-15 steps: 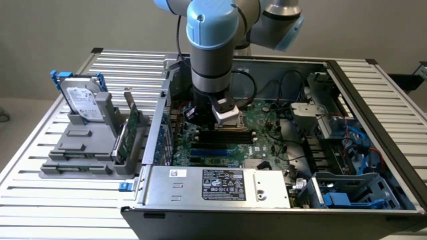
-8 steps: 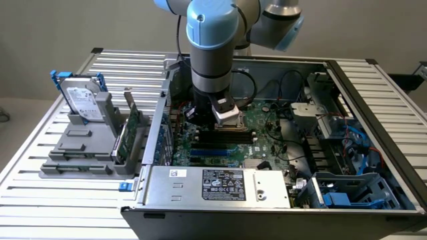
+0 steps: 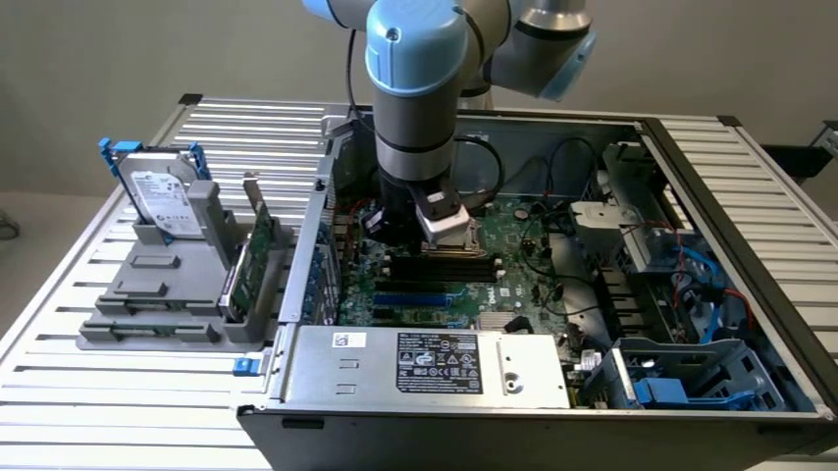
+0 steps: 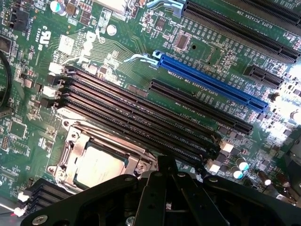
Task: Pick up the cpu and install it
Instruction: 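Install the second cpu locking lever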
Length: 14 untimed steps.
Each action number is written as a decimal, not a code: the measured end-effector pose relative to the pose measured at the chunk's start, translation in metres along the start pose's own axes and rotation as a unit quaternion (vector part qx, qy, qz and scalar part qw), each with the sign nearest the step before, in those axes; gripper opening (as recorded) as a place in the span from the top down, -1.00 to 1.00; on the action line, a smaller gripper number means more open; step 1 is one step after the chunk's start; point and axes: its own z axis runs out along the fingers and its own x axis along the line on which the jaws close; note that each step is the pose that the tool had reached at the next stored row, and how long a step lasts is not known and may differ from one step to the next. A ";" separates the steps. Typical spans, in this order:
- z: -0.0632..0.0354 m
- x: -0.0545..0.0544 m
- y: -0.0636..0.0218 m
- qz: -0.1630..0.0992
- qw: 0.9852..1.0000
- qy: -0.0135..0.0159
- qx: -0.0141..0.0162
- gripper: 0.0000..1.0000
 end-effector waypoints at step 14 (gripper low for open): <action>0.0028 0.001 -0.0019 -0.001 1.000 0.002 -0.001 0.79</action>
